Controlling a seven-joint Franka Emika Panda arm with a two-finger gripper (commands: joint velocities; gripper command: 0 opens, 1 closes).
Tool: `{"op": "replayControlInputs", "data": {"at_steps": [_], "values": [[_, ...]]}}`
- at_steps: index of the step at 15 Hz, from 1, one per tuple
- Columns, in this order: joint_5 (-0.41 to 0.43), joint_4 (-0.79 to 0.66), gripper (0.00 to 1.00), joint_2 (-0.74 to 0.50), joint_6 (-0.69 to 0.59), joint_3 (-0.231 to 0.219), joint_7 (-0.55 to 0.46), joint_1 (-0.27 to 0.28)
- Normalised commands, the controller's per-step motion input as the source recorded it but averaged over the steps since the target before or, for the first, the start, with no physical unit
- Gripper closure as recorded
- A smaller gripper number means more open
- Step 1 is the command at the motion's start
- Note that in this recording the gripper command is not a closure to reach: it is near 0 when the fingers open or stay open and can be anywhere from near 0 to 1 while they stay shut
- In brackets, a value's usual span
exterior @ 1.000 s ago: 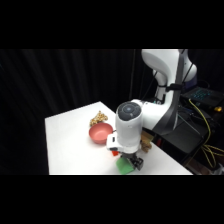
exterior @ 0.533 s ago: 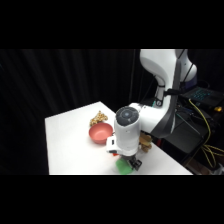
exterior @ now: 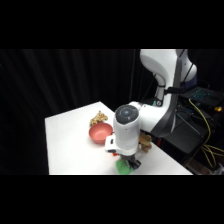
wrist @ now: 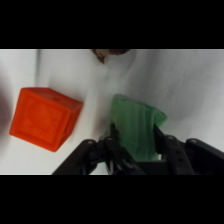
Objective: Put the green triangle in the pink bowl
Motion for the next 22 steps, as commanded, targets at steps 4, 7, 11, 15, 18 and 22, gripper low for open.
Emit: {"op": "replayControlInputs", "data": {"at_steps": [4,7,11,15,18,22], "values": [[-0.156,-0.06,1.0,-0.39,-0.19,-0.096,0.01,0.087],[-0.18,-0.13,1.0,-0.42,-0.15,-0.105,0.04,0.033],[-0.162,-0.11,1.0,-0.36,-0.09,-0.103,0.06,-0.083],[-0.11,-0.03,1.0,-0.23,-0.06,-0.098,0.07,-0.183],[-0.08,-0.02,1.0,-0.15,-0.06,-0.096,0.13,-0.173],[-0.075,-0.1,1.0,-0.18,-0.05,-0.084,0.21,-0.108]]}}
